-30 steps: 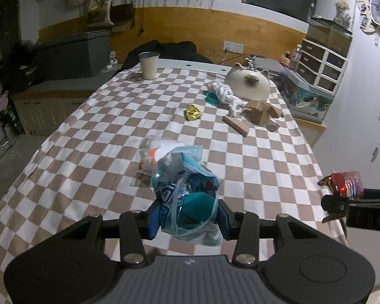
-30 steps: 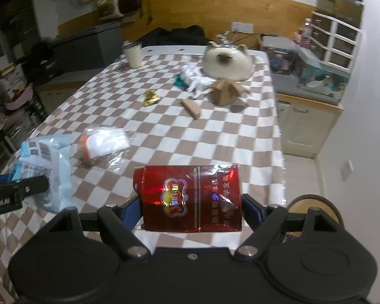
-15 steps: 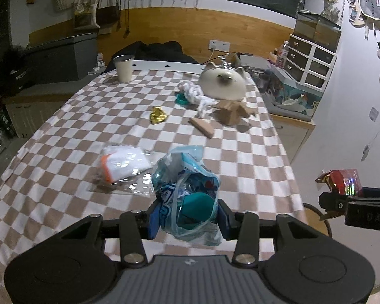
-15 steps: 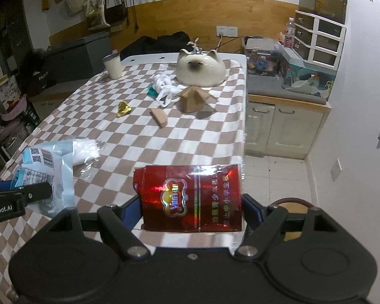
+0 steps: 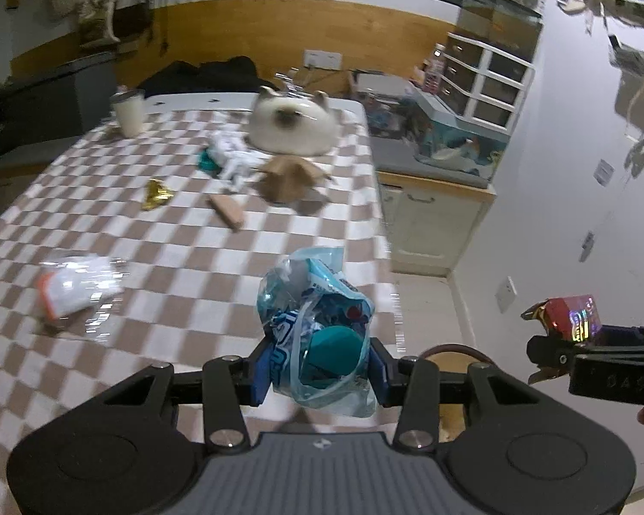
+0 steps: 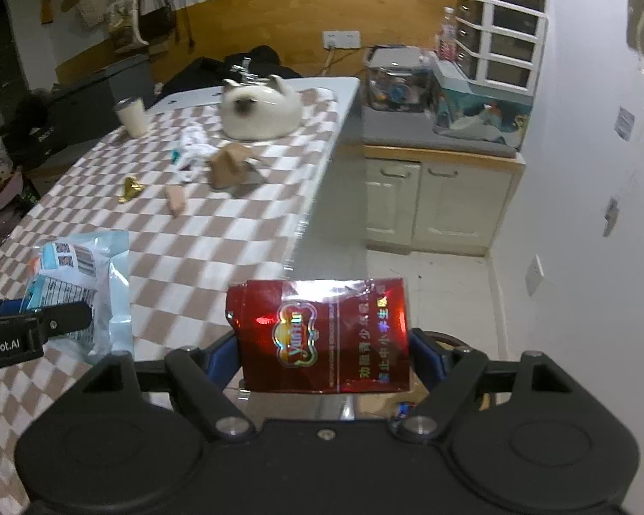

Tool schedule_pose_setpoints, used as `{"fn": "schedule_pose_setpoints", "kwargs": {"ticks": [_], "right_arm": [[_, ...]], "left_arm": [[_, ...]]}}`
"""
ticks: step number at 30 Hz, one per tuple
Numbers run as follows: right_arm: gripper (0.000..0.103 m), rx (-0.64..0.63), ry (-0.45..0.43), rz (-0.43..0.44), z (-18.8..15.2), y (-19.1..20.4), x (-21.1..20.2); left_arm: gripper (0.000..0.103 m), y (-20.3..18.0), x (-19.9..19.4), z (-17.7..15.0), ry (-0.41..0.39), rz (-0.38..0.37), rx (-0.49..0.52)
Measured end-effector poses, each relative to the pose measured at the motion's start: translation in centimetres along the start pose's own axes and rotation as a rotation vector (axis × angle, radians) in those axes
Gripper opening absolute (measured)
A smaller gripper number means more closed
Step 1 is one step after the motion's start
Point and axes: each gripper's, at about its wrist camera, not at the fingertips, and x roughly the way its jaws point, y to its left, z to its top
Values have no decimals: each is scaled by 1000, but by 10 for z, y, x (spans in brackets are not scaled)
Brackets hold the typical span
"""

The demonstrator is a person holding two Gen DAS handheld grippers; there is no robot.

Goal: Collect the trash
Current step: 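Carry the red packet and light-blue wrapper with both tools over the bin, then open both tools to drop the wrapper and red packet into the bin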

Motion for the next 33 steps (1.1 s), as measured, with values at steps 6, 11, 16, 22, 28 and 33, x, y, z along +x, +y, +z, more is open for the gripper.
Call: {"fn": "schedule_pose_setpoints", "kwargs": {"ticks": [6,11,16,22,28,33], "right_arm": [[81,29,35,-28,-2,-52,12],[81,73,67,-60,-9,-92,22],[81,123,103,-95,-17,-128,34],[81,176,144,-133,-26,-163,52],[81,231,196,-176,-40,-191,72],[81,281,256,-194,-58,-210,95]], "left_arm": [[45,-50,31,4,41,-43,32],[45,-86,57,4,86,-84,69],[45,-116,86,4,132,-125,99],[45,-148,134,4,209,-183,128],[46,-183,195,-4,322,-254,188],[46,-206,244,-17,403,-274,243]]}}
